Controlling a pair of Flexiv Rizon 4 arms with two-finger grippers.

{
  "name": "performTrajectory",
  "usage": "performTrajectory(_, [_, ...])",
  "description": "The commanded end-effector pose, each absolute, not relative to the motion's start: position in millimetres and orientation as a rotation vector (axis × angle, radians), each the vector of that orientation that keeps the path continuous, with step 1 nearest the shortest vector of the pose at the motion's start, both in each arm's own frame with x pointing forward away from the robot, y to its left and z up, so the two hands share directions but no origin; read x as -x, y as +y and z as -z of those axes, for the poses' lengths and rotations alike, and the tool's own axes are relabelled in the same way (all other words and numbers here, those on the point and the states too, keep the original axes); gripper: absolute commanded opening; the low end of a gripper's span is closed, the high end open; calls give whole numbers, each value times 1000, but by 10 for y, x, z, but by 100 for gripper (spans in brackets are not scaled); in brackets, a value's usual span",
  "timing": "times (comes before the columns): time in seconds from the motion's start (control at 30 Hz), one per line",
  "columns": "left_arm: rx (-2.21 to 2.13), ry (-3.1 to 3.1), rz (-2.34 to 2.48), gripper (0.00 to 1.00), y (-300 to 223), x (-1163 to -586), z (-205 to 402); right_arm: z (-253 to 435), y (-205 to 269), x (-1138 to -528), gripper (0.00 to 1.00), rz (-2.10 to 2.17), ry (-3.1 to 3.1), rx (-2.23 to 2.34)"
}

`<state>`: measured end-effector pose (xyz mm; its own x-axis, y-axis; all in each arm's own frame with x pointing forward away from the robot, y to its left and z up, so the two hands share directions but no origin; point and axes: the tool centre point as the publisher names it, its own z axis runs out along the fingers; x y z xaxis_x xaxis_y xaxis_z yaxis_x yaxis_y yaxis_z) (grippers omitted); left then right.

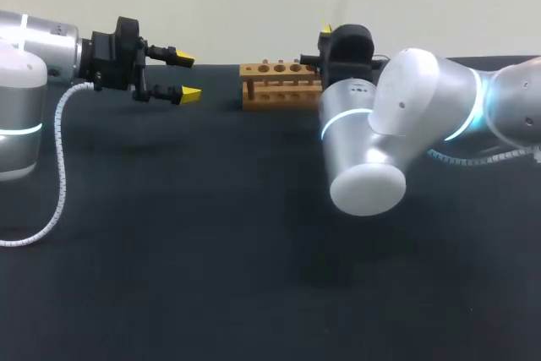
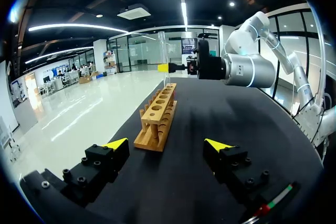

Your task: Grasp the test tube, adjust it, and insert it.

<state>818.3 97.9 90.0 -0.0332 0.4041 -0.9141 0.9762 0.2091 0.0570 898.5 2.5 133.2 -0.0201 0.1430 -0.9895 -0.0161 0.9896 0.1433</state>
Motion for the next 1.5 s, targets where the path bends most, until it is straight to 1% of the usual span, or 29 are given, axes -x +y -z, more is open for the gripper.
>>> performTrajectory(0.03, [-1335,1590,804,100,976,-8176,-892,-1282,7,-9000,0,-201,1580,-29])
performTrajectory(1.13, [-1335,1590,804,100,976,-8176,-892,-969,96,-8971,0,-213,1633,-29])
performTrajectory(1.17, [-1335,1590,804,100,976,-8176,-892,-967,98,-8968,7,-213,1635,-28])
performTrajectory(1.2, [-1335,1590,804,100,976,-8176,-892,-966,99,-8967,24,-212,1636,-28])
performTrajectory(1.27, [-1335,1590,804,100,976,-8176,-892,-965,100,-8964,37,-211,1638,-28])
performTrajectory(1.3, [-1335,1590,804,100,976,-8176,-892,-964,101,-8963,40,-211,1639,-29])
performTrajectory(1.5, [-1335,1590,804,100,976,-8176,-892,-964,102,-8958,42,-207,1640,-31])
